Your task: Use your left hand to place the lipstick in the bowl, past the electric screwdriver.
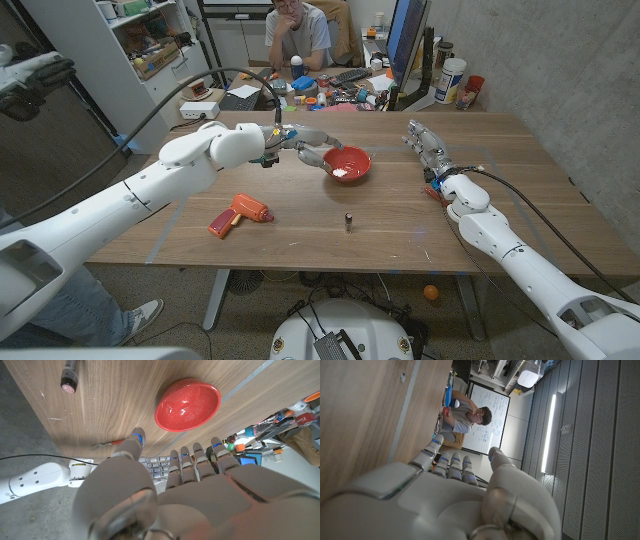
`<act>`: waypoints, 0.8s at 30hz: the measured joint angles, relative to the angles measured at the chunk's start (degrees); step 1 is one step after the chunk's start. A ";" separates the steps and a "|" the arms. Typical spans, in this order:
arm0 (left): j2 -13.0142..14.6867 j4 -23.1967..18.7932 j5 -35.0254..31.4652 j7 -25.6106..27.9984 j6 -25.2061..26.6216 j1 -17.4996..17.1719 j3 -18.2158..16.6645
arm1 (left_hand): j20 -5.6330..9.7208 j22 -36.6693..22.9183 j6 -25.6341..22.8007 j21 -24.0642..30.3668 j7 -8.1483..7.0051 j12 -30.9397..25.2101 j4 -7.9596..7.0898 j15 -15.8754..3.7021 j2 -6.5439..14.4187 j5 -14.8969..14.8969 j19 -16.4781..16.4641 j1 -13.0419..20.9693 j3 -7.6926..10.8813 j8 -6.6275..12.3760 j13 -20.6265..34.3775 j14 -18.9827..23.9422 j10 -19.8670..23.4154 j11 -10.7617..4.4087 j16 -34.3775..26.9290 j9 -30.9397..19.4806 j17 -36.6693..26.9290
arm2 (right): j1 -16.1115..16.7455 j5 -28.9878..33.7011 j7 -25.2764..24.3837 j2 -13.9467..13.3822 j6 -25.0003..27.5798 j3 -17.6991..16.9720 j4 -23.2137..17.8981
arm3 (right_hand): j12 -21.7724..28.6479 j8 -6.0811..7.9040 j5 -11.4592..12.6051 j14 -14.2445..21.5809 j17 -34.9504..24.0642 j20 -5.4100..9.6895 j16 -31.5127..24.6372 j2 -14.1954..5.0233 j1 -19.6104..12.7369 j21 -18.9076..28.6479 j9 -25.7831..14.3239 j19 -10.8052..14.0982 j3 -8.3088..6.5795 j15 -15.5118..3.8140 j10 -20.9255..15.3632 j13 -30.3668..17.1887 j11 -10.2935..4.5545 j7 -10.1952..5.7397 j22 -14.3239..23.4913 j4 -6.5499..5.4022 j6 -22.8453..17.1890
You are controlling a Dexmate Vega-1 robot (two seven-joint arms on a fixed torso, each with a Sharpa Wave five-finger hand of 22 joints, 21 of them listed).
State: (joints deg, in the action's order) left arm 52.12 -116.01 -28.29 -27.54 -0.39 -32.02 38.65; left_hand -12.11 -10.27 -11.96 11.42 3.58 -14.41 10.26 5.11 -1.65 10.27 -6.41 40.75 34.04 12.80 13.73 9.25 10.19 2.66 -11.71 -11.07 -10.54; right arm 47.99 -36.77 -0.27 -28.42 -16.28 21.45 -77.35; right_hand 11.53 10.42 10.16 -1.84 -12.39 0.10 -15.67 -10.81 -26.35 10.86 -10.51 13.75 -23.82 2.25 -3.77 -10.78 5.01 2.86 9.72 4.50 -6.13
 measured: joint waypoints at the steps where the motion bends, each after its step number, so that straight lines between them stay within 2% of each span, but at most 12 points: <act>1: 0.00 0.00 -0.32 -0.37 -0.41 0.00 0.00 | 0.00 0.00 0.00 0.00 0.00 0.00 0.00 0.00 0.00 0.00 0.00 0.00 0.00 0.00 0.00 0.00 0.00 0.00 0.00 0.00 -0.10 | 0.05 0.02 -0.08 -0.07 0.00 -0.04 -0.11 | 0.00 0.00 0.00 0.00 0.00 -0.01 0.00 0.00 0.00 0.00 0.00 -0.01 0.00 0.00 0.00 0.00 0.00 0.00 0.00 0.00 0.00; 4: 0.00 0.00 -1.17 -1.49 -1.66 0.00 0.00 | 0.00 0.00 0.00 0.00 0.00 0.00 0.00 0.00 0.23 0.00 0.00 0.23 0.00 0.00 0.00 0.00 0.00 0.00 0.00 0.00 -0.28 | 0.12 0.02 -0.08 -0.29 0.00 -0.12 -0.41 | 0.00 0.00 0.00 0.00 0.00 -0.21 0.00 0.00 0.00 0.00 0.00 -0.21 -0.17 0.00 0.00 0.00 0.00 0.00 0.00 -0.17 0.00; 5: -1.66 0.38 -1.28 -1.74 -1.97 1.15 0.94 | 0.00 0.00 0.00 0.00 0.00 0.00 -0.11 0.00 -0.04 0.00 0.00 0.50 -0.11 0.00 0.00 0.00 0.00 0.00 0.00 0.00 -0.28 | 0.13 0.14 -0.32 -0.32 0.10 -0.13 -0.45 | 0.00 0.00 0.00 0.00 0.00 -0.21 0.00 0.00 0.00 0.00 0.00 -0.21 -0.17 0.00 0.00 0.00 0.00 0.00 0.00 -0.18 0.00; 9: -2.44 0.60 -1.69 -2.88 -3.25 1.61 1.42 | 0.01 0.00 -0.01 0.00 0.00 0.00 -0.23 0.00 -0.07 0.00 0.00 0.52 -0.23 0.00 0.17 0.00 0.00 0.00 0.00 0.00 -0.28 | 0.24 0.19 -0.41 -0.55 0.23 -0.21 -0.71 | 0.00 0.00 0.00 0.00 0.00 -0.21 0.00 0.00 0.00 0.00 0.00 -0.21 -0.16 0.00 0.00 0.00 0.00 0.00 0.00 -0.17 0.00; 11: -4.14 1.03 -1.77 -4.53 -4.66 2.61 2.46 | 0.01 -0.10 -0.01 0.00 0.00 0.00 -0.23 0.00 -0.07 -0.04 0.00 0.52 -0.23 0.00 0.27 0.00 0.00 0.00 0.00 0.00 -0.27 | 0.39 0.20 -0.64 -0.79 0.49 -0.38 -1.03 | 0.00 0.00 0.00 0.00 0.00 -0.21 0.00 0.00 0.00 0.00 0.00 -0.21 -0.16 0.00 0.00 0.00 0.00 0.00 0.00 -0.16 0.00; 15: -5.27 1.17 -1.55 -6.56 -5.78 3.24 3.35 | 0.01 -0.28 0.30 0.00 0.31 0.00 -0.40 0.44 -0.30 -0.33 0.00 0.75 -0.40 0.00 0.27 0.43 -0.23 0.23 0.00 0.01 -0.27 | 0.54 0.19 -0.78 -0.98 0.72 -0.55 -1.27 | 0.00 0.00 0.00 0.00 0.00 -0.21 0.00 0.00 0.00 0.00 0.00 -0.21 -0.16 0.00 0.00 0.00 0.00 0.00 0.00 -0.16 0.00; 24: -6.11 0.38 -0.47 -10.50 -7.25 3.69 4.29 | 0.01 -0.28 0.31 0.00 0.29 0.00 -0.36 0.46 -0.30 -0.32 -0.01 1.21 -0.44 0.00 0.27 0.46 -0.22 0.23 0.00 0.01 -0.27 | 0.68 0.02 -0.94 -1.35 1.11 -0.79 -1.41 | 0.00 0.00 0.00 0.33 -0.28 -0.20 0.00 0.05 -0.05 0.00 0.00 -0.20 -0.31 -0.34 0.00 0.00 0.00 0.01 0.00 -0.31 0.00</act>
State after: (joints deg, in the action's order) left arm 46.01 -115.63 -28.76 -38.04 -7.63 -28.33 42.94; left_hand -12.10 -10.55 -11.65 11.42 3.87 -14.40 9.90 5.57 -1.95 9.95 -6.42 41.96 33.60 12.80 14.00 9.71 9.97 2.89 -11.71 -11.06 -10.81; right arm 48.67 -36.75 -1.21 -29.77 -15.17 20.66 -78.76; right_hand 11.53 10.42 10.16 -1.51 -12.67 -0.10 -15.68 -10.75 -26.40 10.86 -10.51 13.55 -24.13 1.91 -3.78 -10.77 5.01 2.86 9.72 4.18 -6.13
